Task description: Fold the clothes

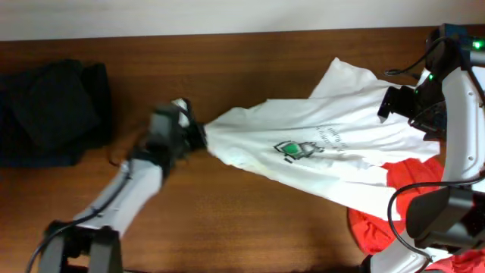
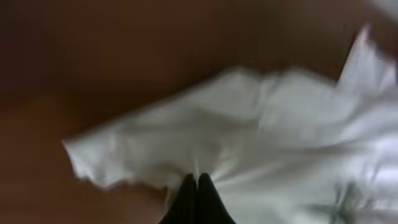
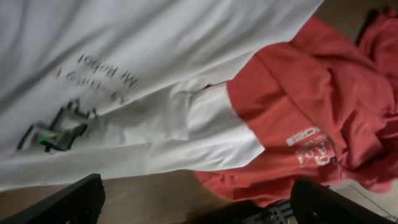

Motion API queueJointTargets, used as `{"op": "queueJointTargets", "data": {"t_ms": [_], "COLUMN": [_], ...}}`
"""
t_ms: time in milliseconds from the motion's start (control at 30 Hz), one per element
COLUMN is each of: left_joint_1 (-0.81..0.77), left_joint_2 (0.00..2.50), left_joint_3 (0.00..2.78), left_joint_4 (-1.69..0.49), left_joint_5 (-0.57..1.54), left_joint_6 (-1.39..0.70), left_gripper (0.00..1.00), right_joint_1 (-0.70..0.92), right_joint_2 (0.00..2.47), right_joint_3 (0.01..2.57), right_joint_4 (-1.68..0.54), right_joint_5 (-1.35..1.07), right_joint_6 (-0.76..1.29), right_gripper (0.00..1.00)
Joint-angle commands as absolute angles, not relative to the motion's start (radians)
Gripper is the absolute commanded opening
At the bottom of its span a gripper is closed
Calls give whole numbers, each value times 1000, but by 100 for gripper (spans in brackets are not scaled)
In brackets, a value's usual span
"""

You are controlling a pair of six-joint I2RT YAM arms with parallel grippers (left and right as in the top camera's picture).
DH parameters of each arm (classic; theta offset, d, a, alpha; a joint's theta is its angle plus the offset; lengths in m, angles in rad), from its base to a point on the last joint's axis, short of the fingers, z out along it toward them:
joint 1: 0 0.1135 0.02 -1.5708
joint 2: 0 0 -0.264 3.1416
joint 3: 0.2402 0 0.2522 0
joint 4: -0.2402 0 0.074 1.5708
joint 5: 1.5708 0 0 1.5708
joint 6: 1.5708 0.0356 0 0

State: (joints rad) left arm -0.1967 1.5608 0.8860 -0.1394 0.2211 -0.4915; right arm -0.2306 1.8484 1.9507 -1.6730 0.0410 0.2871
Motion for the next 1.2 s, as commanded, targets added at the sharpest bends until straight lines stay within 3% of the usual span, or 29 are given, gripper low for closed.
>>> {"op": "queueJointTargets", "data": {"t_ms": [0, 67, 100, 133, 267, 367, 467, 567, 600, 633, 667, 700, 767, 800, 867, 967, 1033, 1067, 1167], "left_joint_1": [30, 103, 108, 94, -94, -325, -477, -603, -613, -612, -606, -584, -456, -303, -67, 262, 304, 303, 301], "left_joint_2": [1535, 1557, 1568, 1581, 1625, 1689, 1761, 1862, 1885, 1897, 1897, 1891, 1846, 1774, 1661, 1518, 1516, 1516, 1516], "left_joint_3": [1101, 1118, 1118, 1117, 1113, 1080, 1021, 1006, 1006, 1006, 1006, 1006, 1012, 1012, 1012, 1012, 1012, 1012, 1012], "left_joint_4": [-123, -125, -181, -285, -667, -756, -673, -488, -460, -443, -432, -450, -656, -805, -876, -873, -873, -873, -877], "left_joint_5": [131, 149, 203, 293, 467, 467, 468, 406, 360, 327, 285, 241, 154, 41, 7, 45, 48, 47, 49], "left_joint_6": [-342, -343, -343, -343, -343, -421, -542, -586, -591, -591, -591, -581, -560, -538, -456, -450, -450, -450, -450], "left_gripper": [0, 14, 53, 99, 99, 99, 98, 90, 73, 48, 6, 0, 0, 0, 0, 0, 0, 0, 0], "right_joint_1": [-237, -237, -237, -237, -237, -237, -237, -237, -237, -237, -237, -237, -237, -237, -235, -234, -213, -180, -75], "right_joint_2": [1824, 1824, 1824, 1824, 1824, 1824, 1824, 1824, 1824, 1824, 1824, 1824, 1824, 1824, 1824, 1824, 1824, 1824, 1824], "right_joint_3": [1958, 1958, 1958, 1958, 1950, 1900, 1888, 1888, 1888, 1888, 1888, 1888, 1888, 1884, 1858, 1721, 1627, 1552, 1380], "right_joint_4": [-1676, -1676, -1676, -1677, -1680, -1668, -1668, -1669, -1669, -1668, -1668, -1668, -1668, -1668, -1664, -1582, -1522, -1436, -1095], "right_joint_5": [62, 62, 61, 61, 61, 61, 60, 60, 61, 61, 61, 62, 62, 60, 39, -213, -252, -252, -255], "right_joint_6": [284, 284, 276, 269, 262, 262, 263, 262, 262, 263, 263, 262, 262, 262, 250, 54, 29, 29, 30], "right_gripper": [99, 99, 99, 99, 99, 99, 99, 99, 99, 99, 99, 99, 99, 98, 97, 63, 42, 26, 4]}}
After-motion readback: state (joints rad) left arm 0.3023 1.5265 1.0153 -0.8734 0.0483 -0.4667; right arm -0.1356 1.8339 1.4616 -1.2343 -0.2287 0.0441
